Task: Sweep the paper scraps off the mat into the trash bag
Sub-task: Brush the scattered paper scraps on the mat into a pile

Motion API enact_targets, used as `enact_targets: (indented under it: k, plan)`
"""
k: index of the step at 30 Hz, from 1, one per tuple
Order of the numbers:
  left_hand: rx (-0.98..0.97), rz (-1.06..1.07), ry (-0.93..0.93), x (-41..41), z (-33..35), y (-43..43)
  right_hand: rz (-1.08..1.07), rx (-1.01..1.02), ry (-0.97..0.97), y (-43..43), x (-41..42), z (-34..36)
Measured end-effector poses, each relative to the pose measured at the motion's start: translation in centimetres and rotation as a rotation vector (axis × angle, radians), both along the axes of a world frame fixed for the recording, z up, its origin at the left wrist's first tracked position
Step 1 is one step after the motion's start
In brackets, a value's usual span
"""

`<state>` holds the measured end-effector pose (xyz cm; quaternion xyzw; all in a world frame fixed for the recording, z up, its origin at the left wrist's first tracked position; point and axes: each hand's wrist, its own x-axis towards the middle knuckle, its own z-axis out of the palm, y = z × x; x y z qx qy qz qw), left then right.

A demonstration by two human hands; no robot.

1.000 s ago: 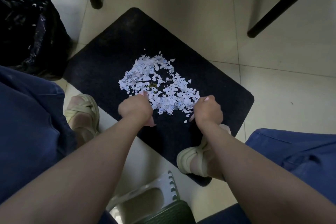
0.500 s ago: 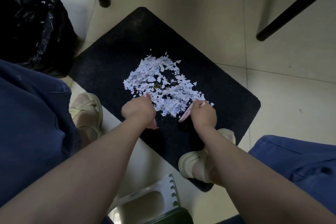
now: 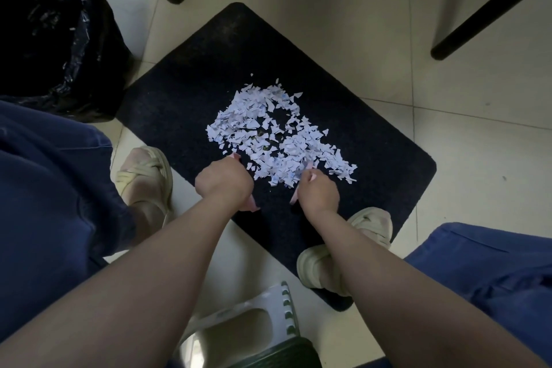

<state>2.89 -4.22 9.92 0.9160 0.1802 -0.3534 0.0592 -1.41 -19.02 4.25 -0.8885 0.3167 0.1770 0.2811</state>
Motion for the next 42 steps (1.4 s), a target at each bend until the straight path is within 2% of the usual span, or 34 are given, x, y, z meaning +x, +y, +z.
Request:
enact_targets:
  k: [3, 6, 9, 11, 13, 17, 19, 21, 24, 26, 28, 32, 35, 39, 42]
  plan:
    - [0.003, -0.032, 0.005, 0.4, -0.1, -0.5, -0.013, -0.054, -0.071, 0.1, 0.5, 0.7]
    - [0.003, -0.058, 0.023, 0.7, 0.0, -1.0, -0.187, -0.144, -0.121, -1.3, 0.6, 1.3]
    - [0.004, -0.099, 0.024, 0.7, 0.0, -1.2, -0.328, -0.26, -0.003, -4.0, 0.0, 1.1]
    - [-0.006, -0.095, 0.007, 0.6, -0.1, -1.2, -0.301, -0.226, 0.131, -5.4, -0.6, 0.5]
    - [-0.006, -0.104, -0.004, 0.6, -0.3, -1.2, -0.192, -0.096, 0.158, -5.4, -0.8, 0.1]
    - [0.006, -0.121, 0.007, 0.6, -0.1, -1.3, -0.007, 0.041, -0.007, -3.9, -0.7, -0.3]
    - [0.017, -0.121, 0.008, 0.6, 0.0, -1.4, -0.065, 0.064, -0.074, -3.6, -0.8, 0.0]
    - [0.022, -0.114, 0.002, 0.5, -0.2, -1.4, -0.2, -0.013, -0.111, -4.1, -1.0, 0.6]
    - [0.03, -0.104, -0.015, 0.5, -0.3, -1.5, -0.327, -0.179, -0.024, -5.5, -1.6, 0.9]
    - [0.028, -0.097, -0.022, 0.4, -0.4, -1.5, -0.244, -0.142, 0.071, -5.9, -1.7, 0.4]
    - [0.028, -0.097, -0.018, 0.4, -0.5, -1.5, -0.091, -0.042, 0.086, -5.4, -1.6, -0.3]
    - [0.035, -0.102, -0.026, 0.5, -0.5, -1.5, 0.066, 0.062, -0.039, -3.7, -0.9, -1.3]
    - [0.039, -0.11, -0.027, 0.5, -0.6, -1.6, -0.043, 0.037, -0.126, -3.6, -0.8, -0.5]
    - [0.038, -0.113, -0.033, 0.4, -0.6, -1.6, -0.289, -0.24, -0.206, -5.8, -1.1, 0.3]
    - [0.045, -0.115, -0.028, 0.3, -0.5, -1.7, -0.362, -0.31, -0.088, -8.1, -1.1, -0.3]
